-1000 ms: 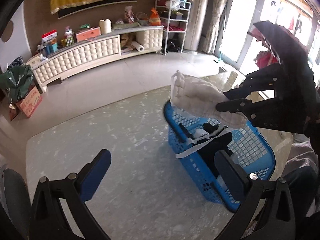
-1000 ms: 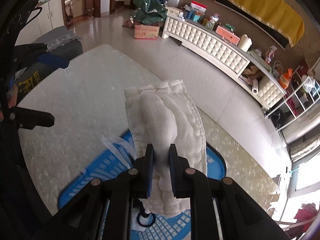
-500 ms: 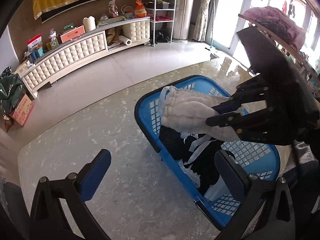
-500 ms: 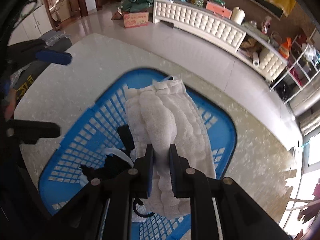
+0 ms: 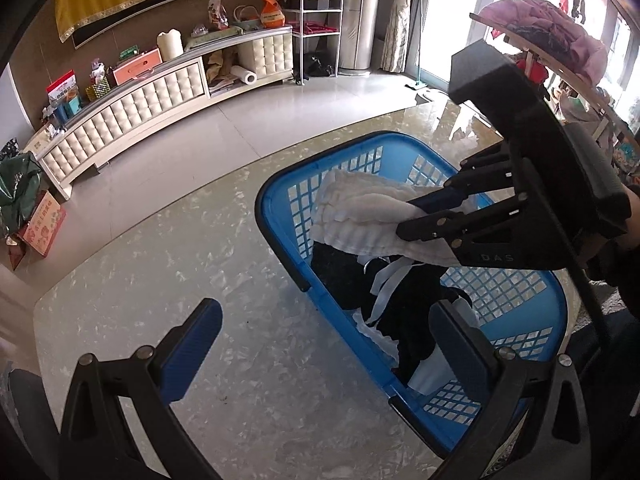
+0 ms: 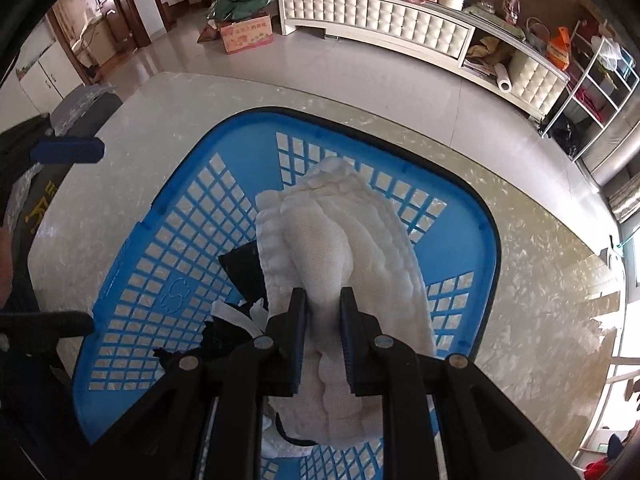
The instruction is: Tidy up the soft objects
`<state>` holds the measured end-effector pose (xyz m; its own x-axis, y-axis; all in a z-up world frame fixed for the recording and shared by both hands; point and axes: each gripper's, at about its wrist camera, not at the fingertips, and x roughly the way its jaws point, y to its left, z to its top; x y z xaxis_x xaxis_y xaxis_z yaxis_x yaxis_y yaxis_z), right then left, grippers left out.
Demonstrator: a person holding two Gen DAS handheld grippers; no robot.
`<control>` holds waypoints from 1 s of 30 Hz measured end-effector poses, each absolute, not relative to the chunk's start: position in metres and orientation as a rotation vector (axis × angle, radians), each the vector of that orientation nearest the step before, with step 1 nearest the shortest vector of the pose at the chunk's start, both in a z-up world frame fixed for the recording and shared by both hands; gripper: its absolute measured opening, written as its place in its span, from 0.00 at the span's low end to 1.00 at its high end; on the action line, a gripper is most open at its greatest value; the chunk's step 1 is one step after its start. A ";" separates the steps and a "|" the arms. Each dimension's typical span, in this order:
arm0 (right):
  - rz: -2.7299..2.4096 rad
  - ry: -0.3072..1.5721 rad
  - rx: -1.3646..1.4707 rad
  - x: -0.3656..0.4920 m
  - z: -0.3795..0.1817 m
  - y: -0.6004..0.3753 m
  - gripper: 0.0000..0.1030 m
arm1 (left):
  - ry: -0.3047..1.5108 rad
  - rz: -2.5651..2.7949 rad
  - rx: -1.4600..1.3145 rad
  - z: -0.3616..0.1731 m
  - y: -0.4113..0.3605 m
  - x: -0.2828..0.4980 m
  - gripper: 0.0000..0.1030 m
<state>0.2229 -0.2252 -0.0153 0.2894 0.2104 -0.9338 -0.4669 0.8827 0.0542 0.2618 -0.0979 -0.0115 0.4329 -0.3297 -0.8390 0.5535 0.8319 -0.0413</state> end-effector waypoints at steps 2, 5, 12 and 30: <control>0.455 1.189 -0.250 0.221 -0.014 -0.227 0.17 | 0.978 -0.557 0.250 -0.010 -0.096 0.262 1.00; 0.449 1.166 -0.257 0.217 -0.012 -0.229 0.26 | 0.974 -0.554 0.248 -0.010 -0.095 0.259 1.00; 0.419 1.101 -0.222 0.204 0.003 -0.241 0.62 | 0.985 -0.544 0.232 -0.012 -0.091 0.250 1.00; 0.276 0.922 -0.185 0.121 0.051 -0.236 1.00 | 0.773 -0.471 0.209 0.040 -0.072 0.174 1.00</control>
<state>0.1207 -0.2364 0.0506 0.5728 0.1552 -0.8049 -0.3129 0.9490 -0.0397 0.1739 -0.0716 0.0397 0.6187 -0.3312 -0.7124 0.4817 0.8763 0.0109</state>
